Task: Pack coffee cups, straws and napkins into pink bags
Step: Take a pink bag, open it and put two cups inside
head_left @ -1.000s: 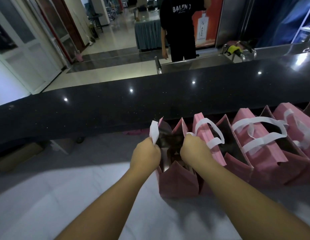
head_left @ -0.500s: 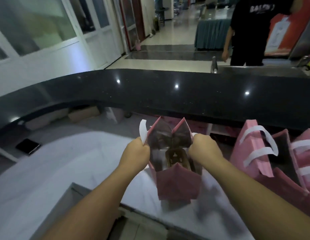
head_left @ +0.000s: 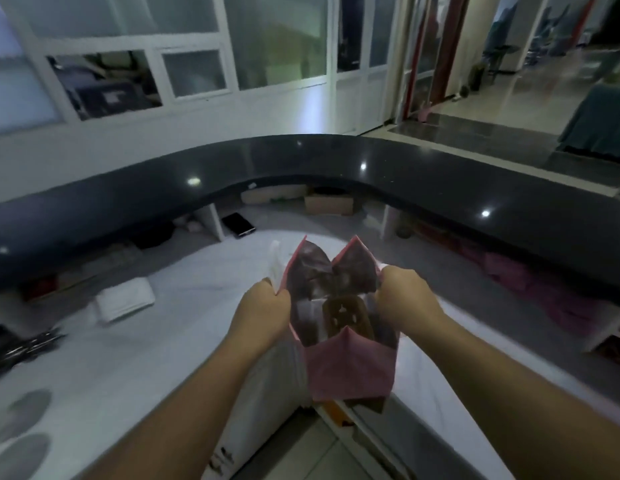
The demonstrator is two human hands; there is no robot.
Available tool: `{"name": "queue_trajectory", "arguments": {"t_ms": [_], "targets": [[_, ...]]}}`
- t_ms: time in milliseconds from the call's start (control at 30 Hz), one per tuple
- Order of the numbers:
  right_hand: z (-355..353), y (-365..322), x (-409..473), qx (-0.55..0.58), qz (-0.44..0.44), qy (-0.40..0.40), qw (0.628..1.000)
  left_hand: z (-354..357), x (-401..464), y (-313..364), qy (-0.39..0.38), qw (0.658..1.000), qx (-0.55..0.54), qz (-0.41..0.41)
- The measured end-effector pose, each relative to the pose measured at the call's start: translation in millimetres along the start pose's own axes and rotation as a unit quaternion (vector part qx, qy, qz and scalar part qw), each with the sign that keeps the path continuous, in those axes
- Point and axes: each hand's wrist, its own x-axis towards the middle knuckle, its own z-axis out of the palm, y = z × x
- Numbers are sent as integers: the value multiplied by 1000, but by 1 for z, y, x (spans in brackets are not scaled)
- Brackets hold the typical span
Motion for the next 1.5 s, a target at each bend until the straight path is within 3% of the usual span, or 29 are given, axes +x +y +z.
{"name": "queue_trajectory", "arguments": {"t_ms": [333, 700, 1167, 1400, 1500], "targets": [[103, -188, -34, -35, -153, -58, 986, -152, -27, -153, 104, 989, -38, -100], [189, -332, -35, -56, -253, -152, 954, -251, -40, -252, 205, 951, -52, -225], [251, -409, 18, -18, -323, -235, 916, -305, 13, -297, 242, 933, -26, -266], [268, -419, 21, -18, -329, -260, 908, -314, 16, -313, 212, 935, -56, -280], [267, -426, 18, -32, -336, -260, 905, -329, 10, -321, 150, 949, -143, -237]]}}
